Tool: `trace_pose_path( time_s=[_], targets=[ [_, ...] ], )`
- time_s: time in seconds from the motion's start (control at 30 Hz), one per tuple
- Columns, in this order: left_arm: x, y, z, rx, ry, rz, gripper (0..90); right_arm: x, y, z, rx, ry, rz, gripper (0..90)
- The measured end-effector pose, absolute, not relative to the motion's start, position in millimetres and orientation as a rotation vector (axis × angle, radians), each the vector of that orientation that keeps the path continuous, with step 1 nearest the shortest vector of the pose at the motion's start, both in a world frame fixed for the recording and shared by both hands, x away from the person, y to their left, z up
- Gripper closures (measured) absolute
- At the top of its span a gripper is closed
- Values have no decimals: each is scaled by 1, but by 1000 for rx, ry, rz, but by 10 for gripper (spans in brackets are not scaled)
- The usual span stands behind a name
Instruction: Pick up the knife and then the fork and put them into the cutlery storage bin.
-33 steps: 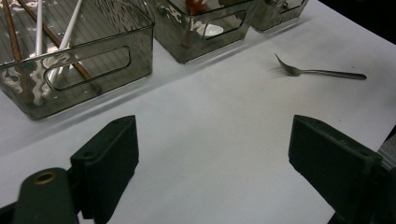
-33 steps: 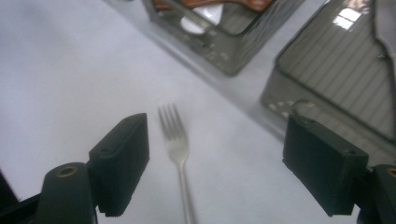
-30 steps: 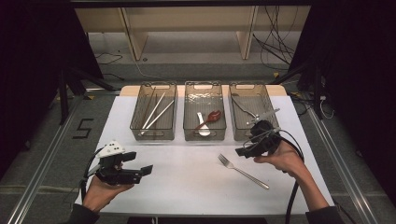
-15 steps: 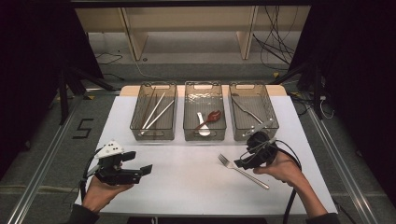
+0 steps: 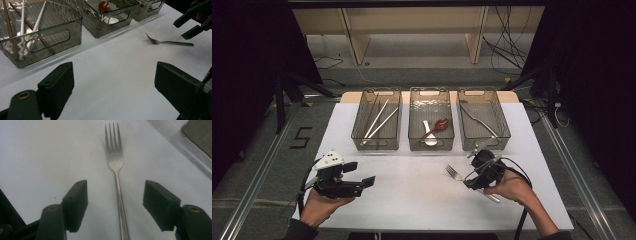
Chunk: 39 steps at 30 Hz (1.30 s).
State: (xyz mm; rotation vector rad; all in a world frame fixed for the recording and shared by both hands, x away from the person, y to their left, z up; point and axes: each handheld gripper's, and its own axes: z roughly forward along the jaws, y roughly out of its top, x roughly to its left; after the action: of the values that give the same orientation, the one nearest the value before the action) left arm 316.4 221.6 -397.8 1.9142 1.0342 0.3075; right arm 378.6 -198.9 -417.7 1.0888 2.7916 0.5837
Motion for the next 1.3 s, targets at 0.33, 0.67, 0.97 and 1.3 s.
trace_pose_path(
  time_s=[0.33, 0.67, 0.97, 1.3],
  targets=[
    [316, 221, -398, 1915, 1031, 311, 155, 381, -197, -433, 1069, 2849, 455, 565],
    [316, 220, -398, 1913, 1032, 310, 155, 388, -195, -448, 1072, 2868, 337, 683],
    [316, 220, -398, 1925, 1028, 310, 155, 389, -193, -452, 1044, 2873, 301, 757],
    [316, 219, -398, 1924, 1024, 310, 155, 390, -190, -454, 1008, 2879, 271, 821]
  ],
)
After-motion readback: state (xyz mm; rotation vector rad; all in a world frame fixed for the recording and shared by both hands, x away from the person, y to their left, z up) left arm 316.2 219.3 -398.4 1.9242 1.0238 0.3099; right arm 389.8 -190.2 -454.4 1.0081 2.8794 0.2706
